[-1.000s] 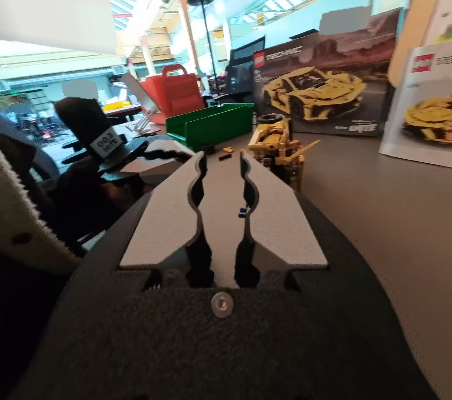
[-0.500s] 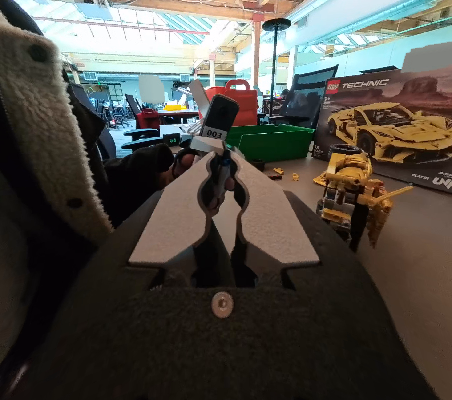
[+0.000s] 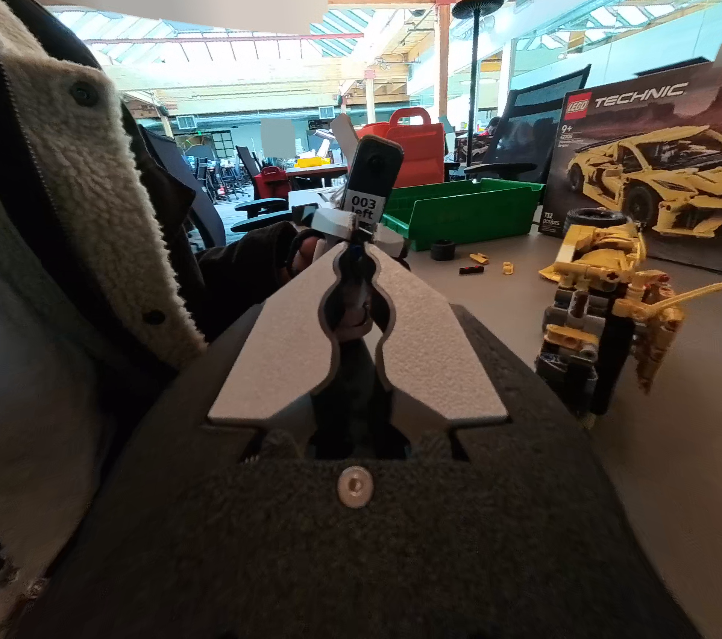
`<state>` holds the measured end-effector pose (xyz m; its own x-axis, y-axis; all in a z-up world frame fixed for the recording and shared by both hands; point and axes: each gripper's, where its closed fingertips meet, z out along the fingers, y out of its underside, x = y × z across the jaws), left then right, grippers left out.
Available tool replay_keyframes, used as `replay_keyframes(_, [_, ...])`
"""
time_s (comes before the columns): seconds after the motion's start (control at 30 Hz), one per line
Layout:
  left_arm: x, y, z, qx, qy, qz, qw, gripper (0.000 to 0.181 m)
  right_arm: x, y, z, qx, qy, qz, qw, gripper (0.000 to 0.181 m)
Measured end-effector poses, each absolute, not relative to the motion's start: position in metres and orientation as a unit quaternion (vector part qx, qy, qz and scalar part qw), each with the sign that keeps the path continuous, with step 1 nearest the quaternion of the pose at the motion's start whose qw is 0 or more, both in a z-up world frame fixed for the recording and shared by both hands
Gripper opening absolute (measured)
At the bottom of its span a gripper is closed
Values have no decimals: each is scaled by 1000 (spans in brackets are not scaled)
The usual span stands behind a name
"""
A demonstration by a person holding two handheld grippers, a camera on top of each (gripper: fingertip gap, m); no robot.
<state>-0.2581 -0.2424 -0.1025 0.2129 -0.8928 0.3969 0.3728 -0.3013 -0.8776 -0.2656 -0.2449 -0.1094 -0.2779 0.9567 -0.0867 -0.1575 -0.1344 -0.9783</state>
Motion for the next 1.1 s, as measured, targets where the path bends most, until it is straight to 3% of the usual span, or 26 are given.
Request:
replay_keyframes(0.4, [-263, -231, -106, -578, 258, -464, 620, 8, -270, -226, -102, -443, -387, 736, 334, 1])
replay_keyframes(0.87, [-249, -231, -124, -601, 298, -415, 615, 6, -271, -216, -99, -444, -336, 774, 302, 2])
replay_keyframes(0.97, [-216, -240, -161, -646, 406, -337, 551, 1, -243, -156, -88, -427, -164, 841, 290, 1])
replay_keyframes(1.1, [-241, -226, -134, -628, 308, -393, 596, 0, -250, -165, -90, -457, -232, 798, 318, 1])
